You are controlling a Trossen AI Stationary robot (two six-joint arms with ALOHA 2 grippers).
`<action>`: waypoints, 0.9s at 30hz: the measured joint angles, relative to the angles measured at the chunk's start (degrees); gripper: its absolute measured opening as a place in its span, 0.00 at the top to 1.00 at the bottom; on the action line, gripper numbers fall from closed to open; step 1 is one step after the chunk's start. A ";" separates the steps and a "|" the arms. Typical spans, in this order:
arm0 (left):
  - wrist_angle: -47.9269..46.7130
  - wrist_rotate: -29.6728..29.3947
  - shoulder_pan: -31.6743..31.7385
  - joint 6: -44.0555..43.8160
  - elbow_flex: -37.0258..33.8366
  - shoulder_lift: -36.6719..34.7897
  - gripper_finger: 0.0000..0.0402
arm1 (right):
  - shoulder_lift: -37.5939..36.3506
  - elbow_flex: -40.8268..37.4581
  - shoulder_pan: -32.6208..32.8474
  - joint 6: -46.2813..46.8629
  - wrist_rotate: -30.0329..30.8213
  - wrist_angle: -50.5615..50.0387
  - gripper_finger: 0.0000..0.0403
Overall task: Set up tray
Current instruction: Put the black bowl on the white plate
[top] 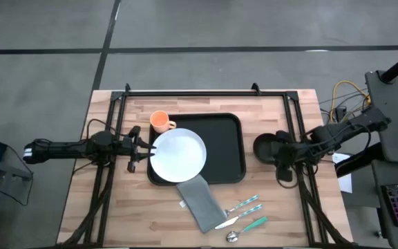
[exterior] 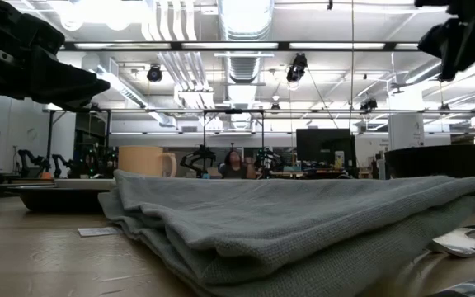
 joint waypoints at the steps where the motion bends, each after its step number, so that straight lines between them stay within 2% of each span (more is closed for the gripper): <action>1: -0.01 0.00 0.00 0.01 0.00 0.01 0.74 | 0.10 -0.85 0.50 0.58 0.04 0.40 0.70; 9: -0.01 -0.02 0.00 0.00 0.00 0.06 0.74 | -1.72 -8.46 0.71 7.49 1.65 1.92 0.70; 16: -0.01 -0.02 0.00 -0.01 0.00 0.06 0.74 | -5.28 -12.56 0.71 8.66 1.56 4.42 0.70; 27: -0.01 -0.01 0.00 0.01 0.00 0.06 0.74 | -3.26 -19.43 0.69 8.29 1.78 11.31 0.70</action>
